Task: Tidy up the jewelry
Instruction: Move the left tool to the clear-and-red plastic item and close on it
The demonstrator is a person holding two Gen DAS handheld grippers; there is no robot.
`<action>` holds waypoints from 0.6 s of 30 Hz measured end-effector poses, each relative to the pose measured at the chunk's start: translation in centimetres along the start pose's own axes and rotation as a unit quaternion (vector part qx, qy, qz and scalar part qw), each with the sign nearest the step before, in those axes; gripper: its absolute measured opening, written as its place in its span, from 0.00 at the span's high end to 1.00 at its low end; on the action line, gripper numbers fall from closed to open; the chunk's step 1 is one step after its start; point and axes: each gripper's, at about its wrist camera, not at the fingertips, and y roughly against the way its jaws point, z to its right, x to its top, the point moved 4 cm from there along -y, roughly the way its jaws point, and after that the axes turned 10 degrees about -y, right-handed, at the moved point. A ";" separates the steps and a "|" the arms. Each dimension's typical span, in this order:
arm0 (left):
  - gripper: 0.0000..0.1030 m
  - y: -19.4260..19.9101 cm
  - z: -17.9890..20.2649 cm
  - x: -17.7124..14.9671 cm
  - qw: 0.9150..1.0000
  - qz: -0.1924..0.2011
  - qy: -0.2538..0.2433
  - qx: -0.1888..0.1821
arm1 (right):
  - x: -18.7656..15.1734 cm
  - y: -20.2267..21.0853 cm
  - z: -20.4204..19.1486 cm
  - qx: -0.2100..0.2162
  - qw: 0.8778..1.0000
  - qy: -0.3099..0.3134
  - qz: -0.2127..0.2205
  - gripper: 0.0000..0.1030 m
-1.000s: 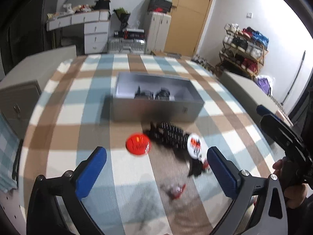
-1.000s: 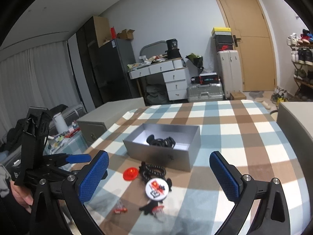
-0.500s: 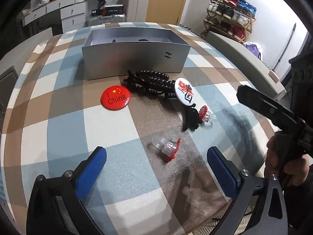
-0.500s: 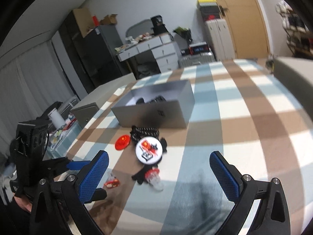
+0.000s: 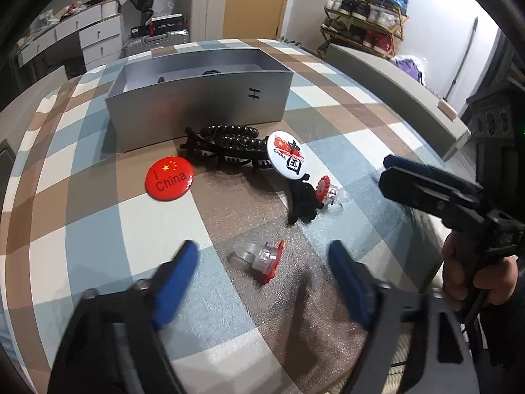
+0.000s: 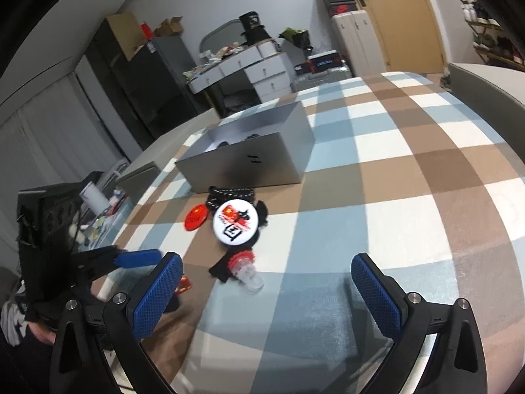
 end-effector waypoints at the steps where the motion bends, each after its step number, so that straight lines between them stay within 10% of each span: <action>1: 0.38 -0.1 0.0 0.0 1.000 -0.002 -0.002 0.001 | 0.0 0.0 0.0 0.000 1.000 0.002 0.001 0.00; 9: 0.45 -0.1 0.4 -0.1 1.000 -0.008 -0.010 0.004 | -0.1 -0.3 0.0 0.006 1.000 -0.004 -0.015 0.00; 18: 0.76 -0.4 0.1 -0.1 1.000 -0.011 -0.019 0.003 | -0.4 -0.4 -0.1 -0.001 0.999 0.003 -0.033 0.00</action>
